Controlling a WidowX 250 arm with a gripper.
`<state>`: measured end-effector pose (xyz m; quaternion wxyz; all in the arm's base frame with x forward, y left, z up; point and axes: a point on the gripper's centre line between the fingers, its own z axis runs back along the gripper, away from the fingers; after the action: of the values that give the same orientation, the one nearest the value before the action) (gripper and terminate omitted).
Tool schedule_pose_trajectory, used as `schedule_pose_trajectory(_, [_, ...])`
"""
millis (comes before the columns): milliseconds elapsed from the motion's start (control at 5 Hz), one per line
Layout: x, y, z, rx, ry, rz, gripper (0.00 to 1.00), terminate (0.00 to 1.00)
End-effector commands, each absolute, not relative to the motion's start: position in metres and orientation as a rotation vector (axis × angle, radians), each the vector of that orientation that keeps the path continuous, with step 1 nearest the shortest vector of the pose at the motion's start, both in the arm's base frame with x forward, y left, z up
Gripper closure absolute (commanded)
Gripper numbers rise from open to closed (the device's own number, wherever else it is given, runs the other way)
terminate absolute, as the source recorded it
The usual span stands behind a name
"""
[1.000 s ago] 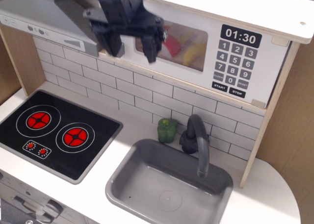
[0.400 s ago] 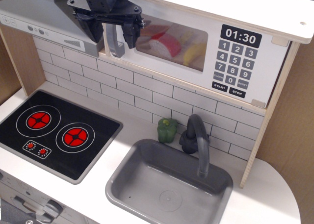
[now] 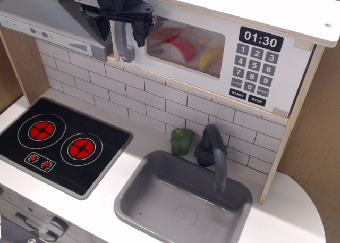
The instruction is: Open microwave
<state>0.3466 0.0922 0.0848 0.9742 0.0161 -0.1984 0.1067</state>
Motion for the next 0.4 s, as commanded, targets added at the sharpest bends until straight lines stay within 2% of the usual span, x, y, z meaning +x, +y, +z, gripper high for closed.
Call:
schedule_pose_trajectory(0, [0.3527,0.0963,0.1023,0.019,-0.453,0.174,1.00,0.00])
schedule_pose_trajectory(200, [0.3519,0.0958,0.1033,-0.003,-0.464,0.156,1.00,0.00])
